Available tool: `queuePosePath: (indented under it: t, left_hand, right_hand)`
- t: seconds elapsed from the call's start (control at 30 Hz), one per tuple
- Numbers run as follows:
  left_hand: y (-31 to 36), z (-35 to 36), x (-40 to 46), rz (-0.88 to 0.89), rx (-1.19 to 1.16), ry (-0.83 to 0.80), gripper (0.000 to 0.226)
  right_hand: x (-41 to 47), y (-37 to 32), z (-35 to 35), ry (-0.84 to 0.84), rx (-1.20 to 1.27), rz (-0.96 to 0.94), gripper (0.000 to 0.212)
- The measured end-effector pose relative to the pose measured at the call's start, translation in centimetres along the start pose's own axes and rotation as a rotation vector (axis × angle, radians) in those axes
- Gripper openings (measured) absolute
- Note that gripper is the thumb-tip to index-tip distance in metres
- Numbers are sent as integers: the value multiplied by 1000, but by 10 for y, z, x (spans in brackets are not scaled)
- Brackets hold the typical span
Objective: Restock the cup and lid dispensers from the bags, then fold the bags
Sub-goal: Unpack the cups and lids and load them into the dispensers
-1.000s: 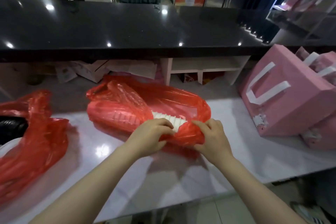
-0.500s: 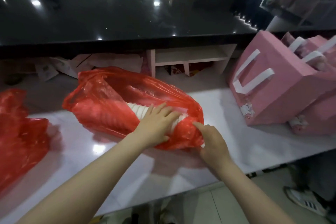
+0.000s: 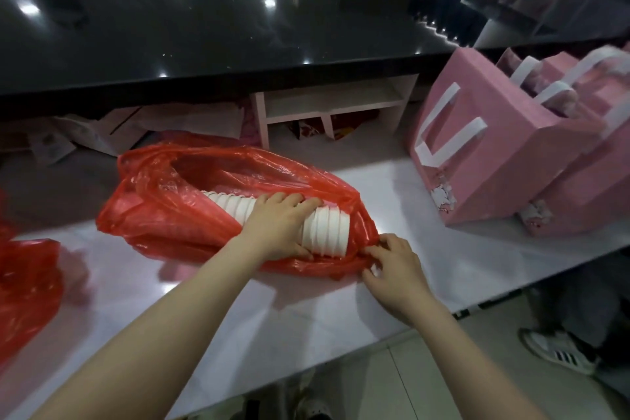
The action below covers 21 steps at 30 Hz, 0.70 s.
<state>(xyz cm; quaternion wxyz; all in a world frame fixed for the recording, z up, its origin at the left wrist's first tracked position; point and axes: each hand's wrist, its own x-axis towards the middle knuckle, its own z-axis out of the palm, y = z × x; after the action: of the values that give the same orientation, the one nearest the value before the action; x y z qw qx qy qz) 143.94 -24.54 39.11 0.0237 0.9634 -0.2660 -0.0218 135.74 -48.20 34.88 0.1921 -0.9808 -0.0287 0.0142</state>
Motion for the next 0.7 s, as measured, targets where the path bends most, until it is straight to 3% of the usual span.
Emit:
queuePosePath:
  t: [0.07,0.13,0.23,0.33,0.43,0.57,0.63,0.7]
  left_hand:
    - [-4,-2,2,11,-33,-26,100]
    - [-9,-5,3,26,-67,-76,99]
    - [-13,-8,2,37,-160,-52,93]
    - [-13,-12,-7,37,-405,56,77]
    - [-19,-21,-28,-87,-741,187,49]
    - [-69,-45,-61,-112,-324,469,28]
    - [-103,-55,-74,-236,-141,514,27]
    - [-135,-55,-88,-434,-34,433,27]
  right_hand:
    - [4,-8,-14,28,183,44,32]
    - [8,-18,-29,277,358,33,27]
    - [11,-42,-45,579,353,-118,25]
    - [18,-59,-43,522,316,-209,20]
    - [22,-49,-21,254,267,-95,37]
    - [17,-27,-9,2,166,72,47]
    - [18,-27,-13,88,169,76,38]
    - [18,-35,-19,253,211,36,27]
